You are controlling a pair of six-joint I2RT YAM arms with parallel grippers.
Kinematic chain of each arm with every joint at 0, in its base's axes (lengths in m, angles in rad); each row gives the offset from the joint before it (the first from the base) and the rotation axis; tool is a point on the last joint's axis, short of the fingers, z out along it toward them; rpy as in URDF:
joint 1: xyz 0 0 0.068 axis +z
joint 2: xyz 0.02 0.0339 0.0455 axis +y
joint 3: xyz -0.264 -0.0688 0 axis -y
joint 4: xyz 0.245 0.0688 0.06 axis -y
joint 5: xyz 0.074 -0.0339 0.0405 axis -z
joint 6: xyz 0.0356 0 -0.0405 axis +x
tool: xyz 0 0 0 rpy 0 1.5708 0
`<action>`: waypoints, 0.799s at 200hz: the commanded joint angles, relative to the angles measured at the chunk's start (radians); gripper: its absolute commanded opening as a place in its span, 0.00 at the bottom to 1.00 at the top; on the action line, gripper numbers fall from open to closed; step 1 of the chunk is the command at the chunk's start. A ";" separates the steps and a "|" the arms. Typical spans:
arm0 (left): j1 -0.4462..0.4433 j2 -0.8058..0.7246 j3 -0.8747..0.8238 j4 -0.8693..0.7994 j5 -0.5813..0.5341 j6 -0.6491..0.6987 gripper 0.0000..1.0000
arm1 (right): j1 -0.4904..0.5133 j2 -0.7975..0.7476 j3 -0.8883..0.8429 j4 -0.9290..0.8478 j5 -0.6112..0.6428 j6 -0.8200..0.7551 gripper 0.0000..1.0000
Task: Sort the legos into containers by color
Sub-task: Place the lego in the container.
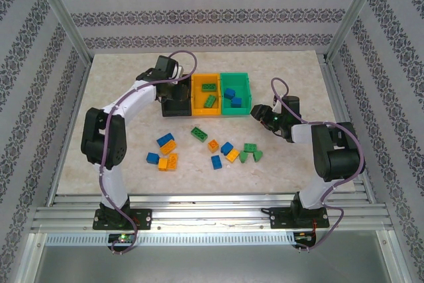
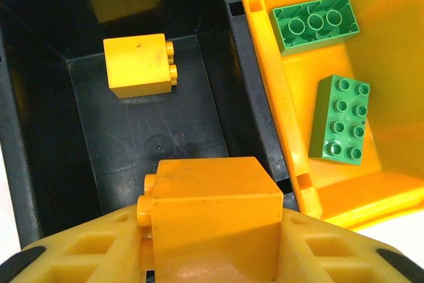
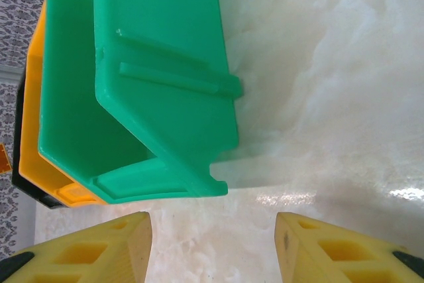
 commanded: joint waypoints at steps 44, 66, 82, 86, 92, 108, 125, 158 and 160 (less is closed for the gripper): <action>0.012 -0.013 0.017 -0.032 -0.008 0.028 0.59 | 0.004 -0.024 -0.006 0.005 -0.010 -0.004 0.53; 0.013 -0.053 -0.035 0.013 0.009 0.024 0.60 | 0.006 -0.020 -0.007 0.007 -0.014 -0.002 0.53; 0.012 -0.096 -0.086 0.062 0.056 0.011 0.60 | 0.009 -0.017 -0.003 0.005 -0.007 -0.007 0.53; 0.012 -0.109 -0.107 0.083 0.062 0.005 0.60 | 0.010 -0.015 -0.001 0.003 -0.007 -0.007 0.53; 0.012 -0.130 -0.139 0.116 0.077 -0.004 0.60 | 0.009 -0.011 -0.001 0.003 -0.008 -0.007 0.53; 0.011 -0.172 -0.206 0.178 0.092 -0.012 0.60 | 0.010 -0.013 -0.001 0.005 -0.010 -0.005 0.53; 0.012 -0.211 -0.267 0.224 0.095 -0.021 0.60 | 0.012 -0.017 0.001 -0.001 -0.003 -0.011 0.53; 0.012 -0.283 -0.400 0.325 0.120 -0.020 0.60 | 0.012 -0.023 0.002 -0.011 0.001 -0.021 0.53; 0.012 -0.290 -0.410 0.334 0.120 -0.021 0.60 | 0.013 -0.023 0.002 -0.012 0.001 -0.022 0.53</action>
